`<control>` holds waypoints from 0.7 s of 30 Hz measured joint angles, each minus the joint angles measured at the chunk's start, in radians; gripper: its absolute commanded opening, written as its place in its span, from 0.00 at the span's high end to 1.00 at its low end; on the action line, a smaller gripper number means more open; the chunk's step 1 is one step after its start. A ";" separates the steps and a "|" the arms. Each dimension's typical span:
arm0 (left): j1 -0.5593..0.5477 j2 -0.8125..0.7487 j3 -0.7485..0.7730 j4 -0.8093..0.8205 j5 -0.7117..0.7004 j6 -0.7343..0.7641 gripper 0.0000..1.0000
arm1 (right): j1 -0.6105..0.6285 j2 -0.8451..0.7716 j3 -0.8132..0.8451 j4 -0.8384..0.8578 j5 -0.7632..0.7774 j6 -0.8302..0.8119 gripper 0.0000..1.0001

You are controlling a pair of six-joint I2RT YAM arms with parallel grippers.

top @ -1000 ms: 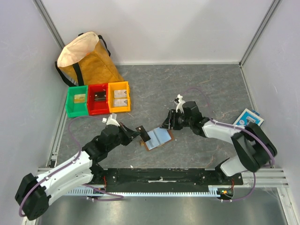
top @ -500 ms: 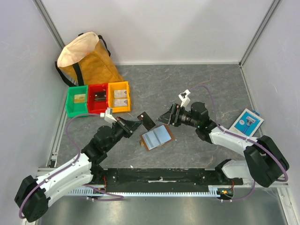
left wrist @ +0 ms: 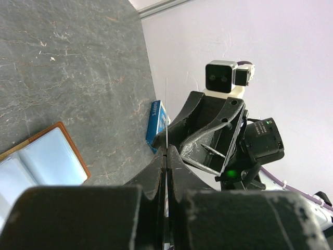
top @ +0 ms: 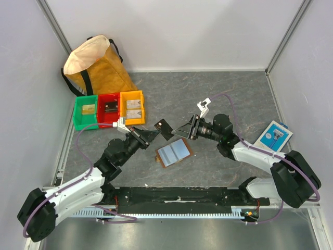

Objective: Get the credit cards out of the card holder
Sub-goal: Remove the credit card from the card holder.

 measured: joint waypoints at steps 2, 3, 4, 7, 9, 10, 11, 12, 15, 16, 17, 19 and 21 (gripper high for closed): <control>0.000 0.006 0.000 0.008 0.002 0.000 0.98 | 0.002 0.000 0.000 0.006 -0.005 0.002 0.83; 0.000 0.009 0.000 0.011 0.003 0.000 0.98 | 0.002 0.000 0.000 0.008 -0.005 0.000 0.91; 0.000 0.011 0.000 0.013 0.003 0.002 0.96 | 0.002 0.000 0.000 0.008 -0.008 -0.005 0.98; 0.002 0.011 0.000 -0.001 0.002 0.023 0.82 | 0.002 -0.009 0.000 -0.001 -0.013 -0.014 1.00; 0.004 0.010 0.010 -0.049 0.003 0.048 0.68 | 0.003 -0.030 0.003 -0.032 -0.011 -0.040 1.00; 0.005 0.008 0.020 -0.076 0.004 0.066 0.59 | 0.004 -0.043 0.006 -0.056 -0.011 -0.060 1.00; 0.010 0.005 0.038 -0.117 0.011 0.090 0.50 | 0.003 -0.057 0.013 -0.085 -0.009 -0.081 1.00; 0.019 -0.002 0.066 -0.168 0.021 0.119 0.40 | 0.002 -0.069 0.019 -0.113 -0.004 -0.103 1.00; 0.064 -0.029 0.148 -0.298 0.060 0.223 0.25 | -0.014 -0.101 0.041 -0.199 -0.006 -0.174 1.00; 0.084 -0.037 0.169 -0.328 0.074 0.254 0.21 | -0.019 -0.106 0.048 -0.219 -0.010 -0.193 1.00; 0.121 -0.048 0.202 -0.378 0.108 0.297 0.20 | -0.025 -0.111 0.056 -0.244 -0.017 -0.217 1.00; 0.188 -0.055 0.251 -0.452 0.160 0.369 0.18 | -0.033 -0.117 0.072 -0.288 -0.040 -0.266 1.00; 0.255 -0.049 0.301 -0.518 0.235 0.446 0.18 | -0.037 -0.121 0.086 -0.330 -0.064 -0.312 1.00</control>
